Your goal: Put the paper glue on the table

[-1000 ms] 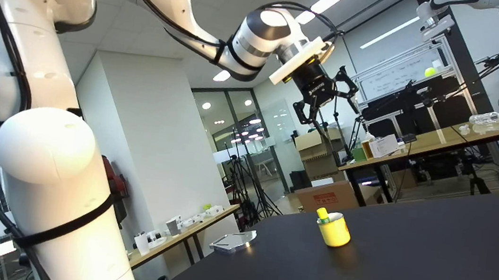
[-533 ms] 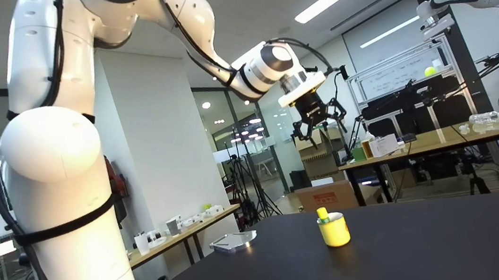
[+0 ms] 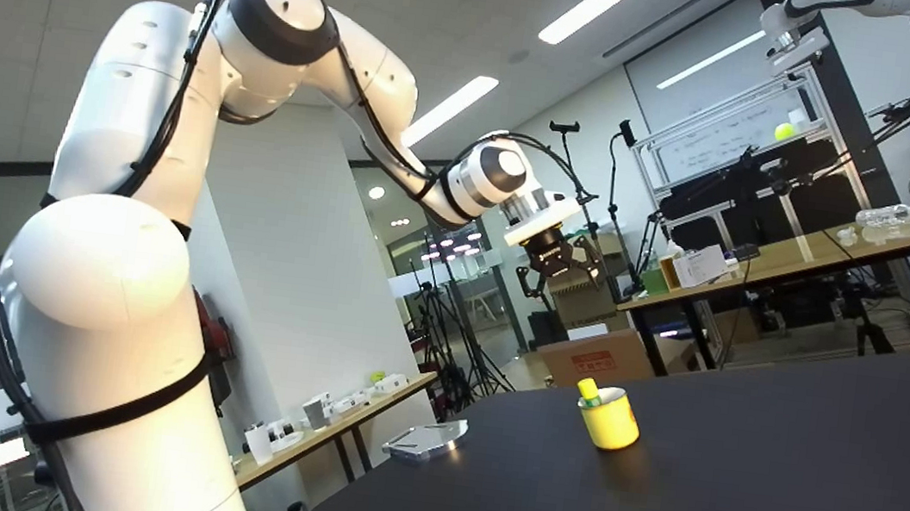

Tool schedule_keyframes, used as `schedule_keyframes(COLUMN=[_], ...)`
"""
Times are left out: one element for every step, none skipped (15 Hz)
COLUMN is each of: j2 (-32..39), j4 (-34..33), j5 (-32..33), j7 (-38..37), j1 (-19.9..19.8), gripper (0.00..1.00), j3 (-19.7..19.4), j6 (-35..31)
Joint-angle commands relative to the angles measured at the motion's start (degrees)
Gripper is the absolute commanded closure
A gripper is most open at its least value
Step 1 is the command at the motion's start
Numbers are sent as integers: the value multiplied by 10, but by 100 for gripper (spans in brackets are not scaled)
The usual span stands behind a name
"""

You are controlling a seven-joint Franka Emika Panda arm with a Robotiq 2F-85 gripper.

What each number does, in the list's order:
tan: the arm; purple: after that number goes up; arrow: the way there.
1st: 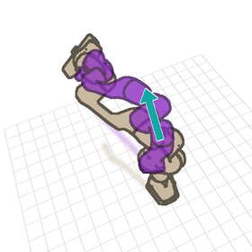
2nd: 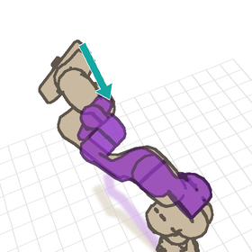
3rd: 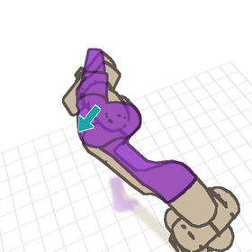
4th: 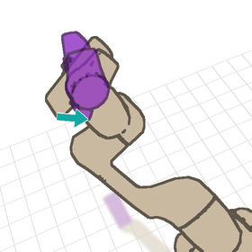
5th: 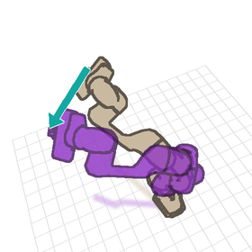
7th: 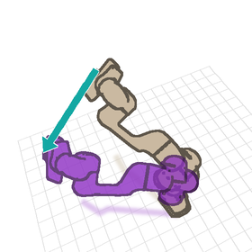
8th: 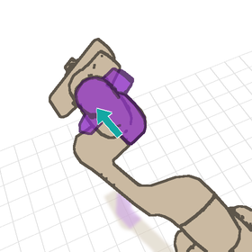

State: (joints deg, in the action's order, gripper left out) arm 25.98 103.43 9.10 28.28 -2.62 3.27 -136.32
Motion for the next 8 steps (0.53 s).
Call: schedule_keyframes(j2=[16,32,43,50,53,53,53,63], j4=[-13,-26,-37,-44,-48,-50,-52,-54], j5=[1,2,2,2,2,2,2,12], j7=[-1,-1,-1,-1,-1,-1,-1,-19], j1=[-1,0,0,0,0,0,0,9], gripper=[0,0,0,0,0,0,0,0], j3=[4,5,5,5,5,5,5,-2], j6=[3,8,11,12,14,15,16,-3])
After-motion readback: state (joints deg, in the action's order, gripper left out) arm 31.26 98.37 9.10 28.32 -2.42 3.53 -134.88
